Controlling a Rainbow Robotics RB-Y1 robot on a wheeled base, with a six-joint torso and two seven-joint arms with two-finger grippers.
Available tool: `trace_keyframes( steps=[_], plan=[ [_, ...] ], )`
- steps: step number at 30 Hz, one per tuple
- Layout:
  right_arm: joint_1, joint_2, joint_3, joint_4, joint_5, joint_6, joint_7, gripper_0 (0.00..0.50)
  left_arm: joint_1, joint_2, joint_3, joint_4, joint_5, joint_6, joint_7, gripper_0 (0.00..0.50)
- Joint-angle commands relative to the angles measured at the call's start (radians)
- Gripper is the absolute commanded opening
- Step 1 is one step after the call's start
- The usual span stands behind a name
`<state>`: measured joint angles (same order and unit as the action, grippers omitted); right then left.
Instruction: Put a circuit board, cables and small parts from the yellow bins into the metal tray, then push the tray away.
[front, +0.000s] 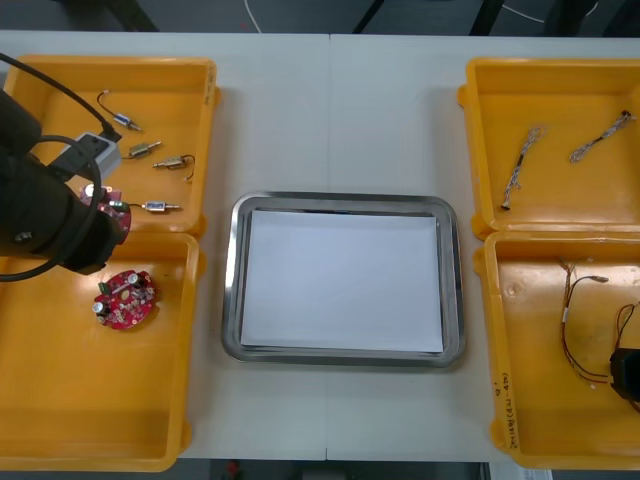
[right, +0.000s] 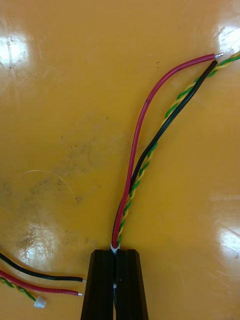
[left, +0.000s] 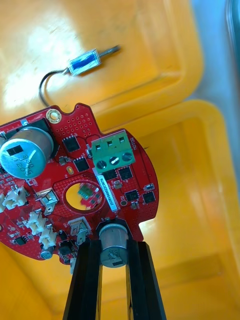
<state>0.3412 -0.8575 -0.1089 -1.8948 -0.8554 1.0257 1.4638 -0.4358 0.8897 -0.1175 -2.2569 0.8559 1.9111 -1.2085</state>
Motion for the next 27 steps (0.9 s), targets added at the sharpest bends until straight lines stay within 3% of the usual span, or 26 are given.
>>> trace_keyframes(
  steps=[1, 8, 16, 19, 25, 27],
  plan=[
    [0.033, -0.014, -0.012, -0.029, -0.022, 0.036, 0.026, 0.000, -0.098, -0.055, -0.073, -0.015, 0.006, 0.009, 0.130, 0.000],
    [0.029, -0.014, -0.123, -0.124, -0.037, 0.194, 0.021, 0.000, -0.196, -0.132, -0.180, -0.007, -0.011, 0.009, 0.219, 0.002],
    [0.005, -0.014, -0.256, -0.217, -0.068, 0.379, 0.015, 0.000, -0.285, -0.259, -0.318, 0.007, -0.086, 0.009, 0.343, 0.001],
    [-0.004, -0.014, -0.290, -0.253, -0.077, 0.429, 0.009, 0.000, -0.291, -0.302, -0.358, 0.008, -0.115, 0.009, 0.396, 0.002],
    [-0.039, -0.018, -0.365, -0.337, -0.099, 0.551, -0.007, 0.000, -0.293, -0.385, -0.487, 0.023, -0.248, 0.009, 0.474, 0.000],
    [-0.050, -0.026, -0.390, -0.363, -0.106, 0.583, -0.010, 0.000, -0.293, -0.394, -0.516, 0.046, -0.253, 0.009, 0.515, 0.000]
  ],
)
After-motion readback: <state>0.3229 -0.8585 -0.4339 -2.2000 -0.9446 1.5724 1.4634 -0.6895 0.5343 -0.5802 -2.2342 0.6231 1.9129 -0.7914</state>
